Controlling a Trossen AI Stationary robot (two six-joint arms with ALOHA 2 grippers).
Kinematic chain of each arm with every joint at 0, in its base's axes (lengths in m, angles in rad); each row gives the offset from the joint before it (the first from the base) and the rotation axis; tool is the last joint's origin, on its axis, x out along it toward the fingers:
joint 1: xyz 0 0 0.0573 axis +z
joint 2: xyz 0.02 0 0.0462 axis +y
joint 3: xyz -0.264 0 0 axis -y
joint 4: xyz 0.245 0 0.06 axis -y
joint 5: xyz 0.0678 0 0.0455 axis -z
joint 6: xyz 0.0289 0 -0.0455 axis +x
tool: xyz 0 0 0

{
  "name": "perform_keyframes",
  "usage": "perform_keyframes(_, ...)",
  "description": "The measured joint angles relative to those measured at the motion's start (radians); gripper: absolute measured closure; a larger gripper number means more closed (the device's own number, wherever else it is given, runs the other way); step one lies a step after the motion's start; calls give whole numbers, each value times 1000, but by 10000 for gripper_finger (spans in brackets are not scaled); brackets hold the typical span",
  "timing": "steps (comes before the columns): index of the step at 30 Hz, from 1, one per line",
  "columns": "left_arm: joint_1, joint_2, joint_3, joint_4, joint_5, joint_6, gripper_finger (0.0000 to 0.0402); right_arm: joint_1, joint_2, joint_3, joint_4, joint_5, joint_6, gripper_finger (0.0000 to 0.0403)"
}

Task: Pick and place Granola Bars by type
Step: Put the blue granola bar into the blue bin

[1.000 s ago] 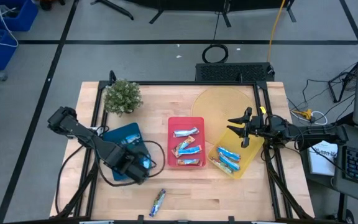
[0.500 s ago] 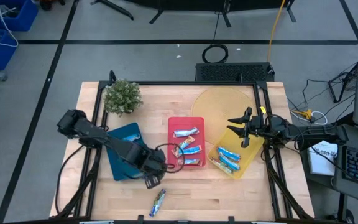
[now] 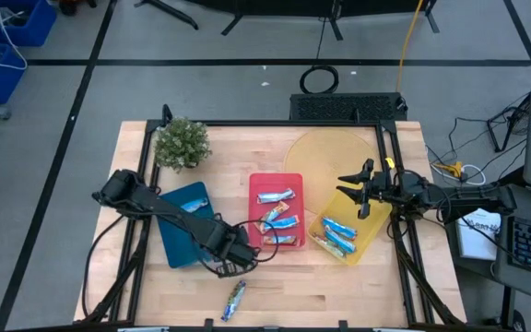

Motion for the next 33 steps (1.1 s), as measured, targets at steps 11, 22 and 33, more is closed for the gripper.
perform_keyframes(11,-13,-82,0,-288,-55,-194,309,0,0,0,-2,-26,14,277)
perform_keyframes(22,-101,-153,-7,11,2,-168,309,0,0,0,-3,-26,14,277)
perform_keyframes(33,-118,26,-40,371,166,-104,309,0,0,0,3,-24,14,277)
